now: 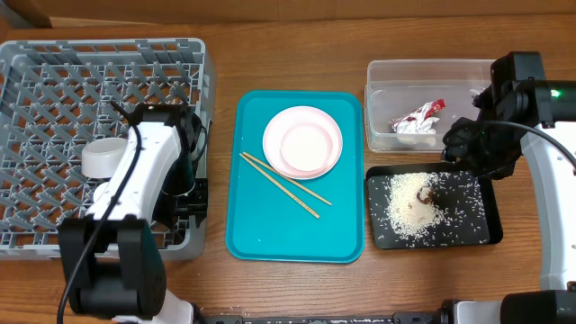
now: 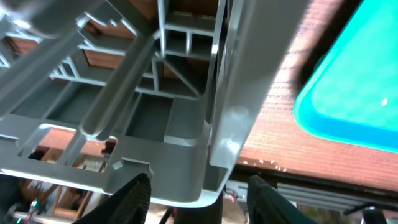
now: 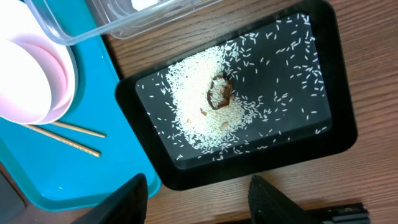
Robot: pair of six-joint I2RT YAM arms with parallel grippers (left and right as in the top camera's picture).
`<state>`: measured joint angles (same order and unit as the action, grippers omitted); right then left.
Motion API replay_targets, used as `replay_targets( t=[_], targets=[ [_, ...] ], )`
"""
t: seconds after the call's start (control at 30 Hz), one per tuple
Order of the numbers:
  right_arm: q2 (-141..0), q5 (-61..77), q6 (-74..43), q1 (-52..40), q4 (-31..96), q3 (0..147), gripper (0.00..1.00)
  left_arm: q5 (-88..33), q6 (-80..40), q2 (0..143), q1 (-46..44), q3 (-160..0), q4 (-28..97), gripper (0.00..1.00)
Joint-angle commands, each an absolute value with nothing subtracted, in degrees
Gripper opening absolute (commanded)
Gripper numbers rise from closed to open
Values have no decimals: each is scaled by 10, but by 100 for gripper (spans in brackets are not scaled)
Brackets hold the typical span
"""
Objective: Sort waste into correct bins and load items into the dishwasher
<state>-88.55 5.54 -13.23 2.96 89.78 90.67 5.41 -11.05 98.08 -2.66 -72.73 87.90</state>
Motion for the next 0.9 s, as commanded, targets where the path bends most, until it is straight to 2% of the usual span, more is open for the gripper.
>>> replay_targets(
  t=[0.0,0.07,0.1,0.17,0.2,0.23,0.27,0.3,0.43,0.5,0.6,0.77,0.83,0.87],
  targets=[
    [-879,49,-130,29,897,919,57,59,-115,876,-31,-729,865,53],
    [-879,49,-131,29,897,919,63,10,-108,788,-32,-729,819,51],
    [-879,49,-130,29,897,919,67,-33,-80,757,-32,-729,776,53],
    [-879,37,-131,29,898,919,67,-97,-39,732,-36,-729,708,62],
    [-879,23,-137,30,898,919,67,-134,-13,724,-44,-729,664,68],
    [-879,6,-153,32,899,920,68,-152,1,721,-58,-729,617,80],
    [-879,-13,-174,40,900,920,70,-150,6,724,-83,-729,555,100],
    [-879,-15,-178,44,899,920,72,-151,13,728,-96,-729,527,100],
    [-879,-14,-178,66,900,920,89,-196,11,769,-152,-729,408,100],
    [-879,-13,-178,69,900,920,94,-216,11,789,-168,-729,370,100],
    [-879,-8,-178,71,899,919,97,-203,9,853,-219,-729,302,95],
    [-879,-8,-178,71,899,919,98,-69,7,989,-320,-729,269,93],
    [-879,-8,-178,71,899,919,98,-30,7,1036,-353,-729,268,90],
    [-879,-8,-178,71,899,919,98,-6,7,1055,-365,-729,268,85]
  ],
)
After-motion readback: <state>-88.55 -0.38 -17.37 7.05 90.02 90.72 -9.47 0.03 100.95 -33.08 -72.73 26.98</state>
